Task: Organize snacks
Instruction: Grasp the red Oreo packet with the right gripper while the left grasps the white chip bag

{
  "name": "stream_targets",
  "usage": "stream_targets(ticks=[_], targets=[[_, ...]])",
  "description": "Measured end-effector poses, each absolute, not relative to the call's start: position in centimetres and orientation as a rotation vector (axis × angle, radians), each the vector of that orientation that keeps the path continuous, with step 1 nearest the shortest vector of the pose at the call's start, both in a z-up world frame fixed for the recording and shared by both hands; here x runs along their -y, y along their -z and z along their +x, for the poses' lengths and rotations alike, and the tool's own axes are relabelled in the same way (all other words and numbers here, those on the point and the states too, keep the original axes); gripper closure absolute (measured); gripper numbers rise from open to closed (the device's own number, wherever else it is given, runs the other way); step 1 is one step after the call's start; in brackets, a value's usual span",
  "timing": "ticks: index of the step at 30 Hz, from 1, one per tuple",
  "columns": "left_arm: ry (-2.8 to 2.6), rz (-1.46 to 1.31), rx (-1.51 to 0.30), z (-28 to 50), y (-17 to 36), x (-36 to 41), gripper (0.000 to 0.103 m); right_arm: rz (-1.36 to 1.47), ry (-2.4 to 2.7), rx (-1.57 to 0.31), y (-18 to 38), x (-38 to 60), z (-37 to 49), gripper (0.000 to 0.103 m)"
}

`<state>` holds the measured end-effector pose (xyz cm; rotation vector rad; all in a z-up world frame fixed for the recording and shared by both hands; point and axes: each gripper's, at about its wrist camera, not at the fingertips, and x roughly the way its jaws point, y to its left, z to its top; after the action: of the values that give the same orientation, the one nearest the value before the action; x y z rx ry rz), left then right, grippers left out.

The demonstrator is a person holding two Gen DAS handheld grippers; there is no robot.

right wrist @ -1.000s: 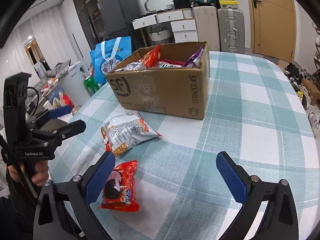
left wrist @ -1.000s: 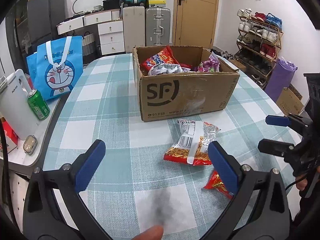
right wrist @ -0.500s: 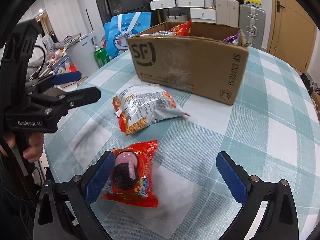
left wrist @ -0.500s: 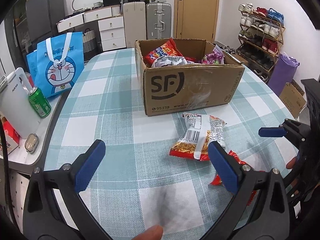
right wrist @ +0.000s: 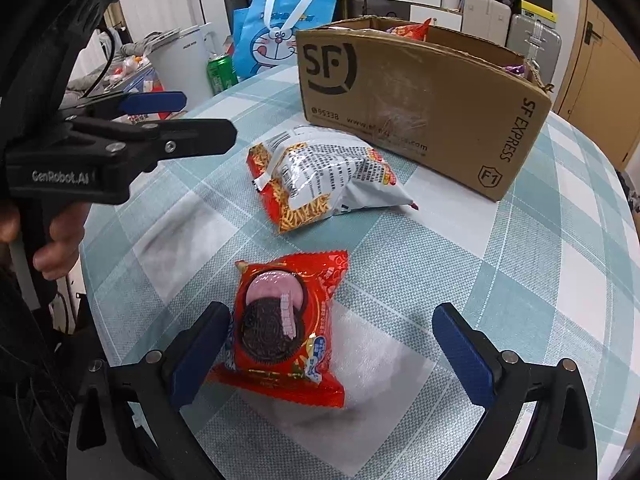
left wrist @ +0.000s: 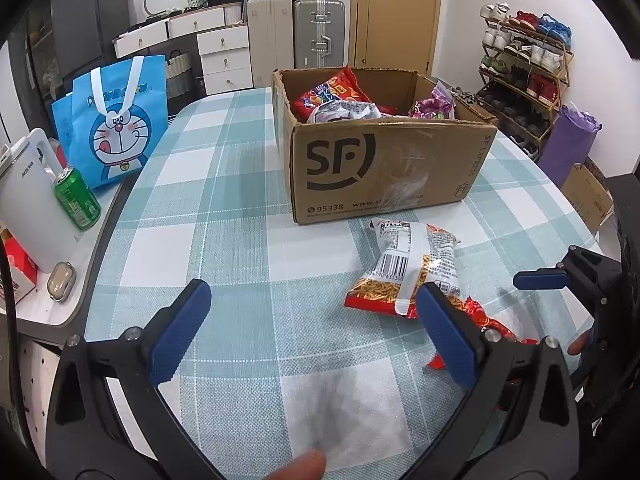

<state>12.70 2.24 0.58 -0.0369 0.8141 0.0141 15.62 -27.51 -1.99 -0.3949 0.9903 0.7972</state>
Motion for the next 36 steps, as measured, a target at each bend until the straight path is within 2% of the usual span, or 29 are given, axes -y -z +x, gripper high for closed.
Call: stream_targets(ticks=[23, 25, 32, 35, 36], targets=[[-0.012, -0.019, -0.837, 13.1, 0.4, -1.5, 0.001, -0.370, -0.562, -0.989, 2.4, 31.1, 19.2, 0.002], [-0.014, -0.018, -0.839, 13.2, 0.5, -1.5, 0.001, -0.364, -0.561, -0.983, 2.3, 31.4, 19.3, 0.006], [-0.011, -0.013, -0.848, 13.4, 0.9, -1.2, 0.001, -0.341, -0.599, -0.983, 1.9, 31.8, 19.4, 0.037], [-0.005, -0.013, -0.851, 13.5, 1.1, -1.0, 0.001, -0.332, -0.614, -0.977, 1.7, 31.9, 19.3, 0.056], [-0.002, -0.014, -0.852, 13.6, 1.3, -0.9, 0.001, -0.324, -0.620, -0.972, 1.5, 32.0, 19.2, 0.058]])
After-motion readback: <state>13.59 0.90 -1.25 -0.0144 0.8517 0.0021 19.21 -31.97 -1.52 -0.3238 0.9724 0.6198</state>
